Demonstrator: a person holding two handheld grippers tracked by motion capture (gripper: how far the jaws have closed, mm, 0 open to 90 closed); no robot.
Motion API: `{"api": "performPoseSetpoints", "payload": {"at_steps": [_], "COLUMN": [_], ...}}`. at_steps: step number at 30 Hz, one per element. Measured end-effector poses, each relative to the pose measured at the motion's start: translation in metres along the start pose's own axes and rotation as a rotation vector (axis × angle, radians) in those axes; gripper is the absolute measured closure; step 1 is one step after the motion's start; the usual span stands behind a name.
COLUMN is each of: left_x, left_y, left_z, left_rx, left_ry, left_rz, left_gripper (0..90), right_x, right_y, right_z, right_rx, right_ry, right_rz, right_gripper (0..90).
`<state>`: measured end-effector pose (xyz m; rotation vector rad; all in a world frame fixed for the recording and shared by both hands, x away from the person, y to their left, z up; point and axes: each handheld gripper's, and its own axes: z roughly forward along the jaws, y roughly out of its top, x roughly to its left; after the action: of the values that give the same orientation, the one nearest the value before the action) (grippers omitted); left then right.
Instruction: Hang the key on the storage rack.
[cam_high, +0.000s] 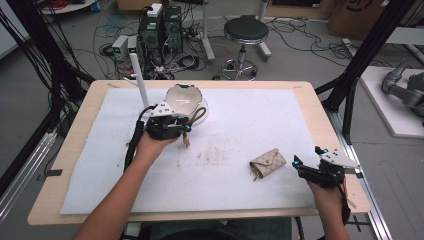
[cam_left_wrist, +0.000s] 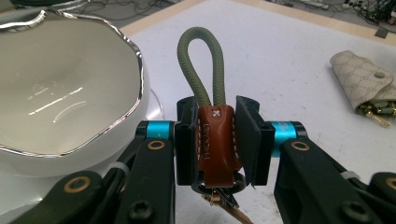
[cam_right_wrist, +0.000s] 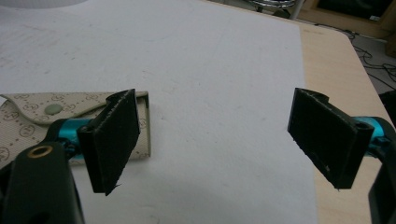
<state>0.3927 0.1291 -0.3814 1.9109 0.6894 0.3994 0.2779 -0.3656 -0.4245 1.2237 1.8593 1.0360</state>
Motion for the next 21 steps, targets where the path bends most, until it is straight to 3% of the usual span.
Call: {"api": "performPoseSetpoints", "payload": {"at_steps": [7,12,17,21], "left_x": [0.0,0.008,0.018,0.028], "left_y": [0.003,0.009,0.01,0.009], "left_z": [-0.019,-0.048,-0.072,-0.091], "left_rx": [-0.068,-0.132,-0.179,-0.213], "left_ry": [0.006,0.053,0.074,0.129], "left_rz": [-0.009,-0.017,-0.023,-0.042], "left_gripper": [69.9,69.9,69.9,69.9], "right_x": [0.007,0.013,0.018,0.022], "right_y": [0.008,0.012,0.016,0.02], "right_z": [0.013,0.023,0.032,0.038], "right_rx": [-0.006,-0.001,0.001,0.006], "right_ry": [0.028,0.05,0.066,0.076], "right_rz": [-0.018,-0.036,-0.05,-0.059], "right_gripper": [17.1,17.1,17.1,17.1]}}
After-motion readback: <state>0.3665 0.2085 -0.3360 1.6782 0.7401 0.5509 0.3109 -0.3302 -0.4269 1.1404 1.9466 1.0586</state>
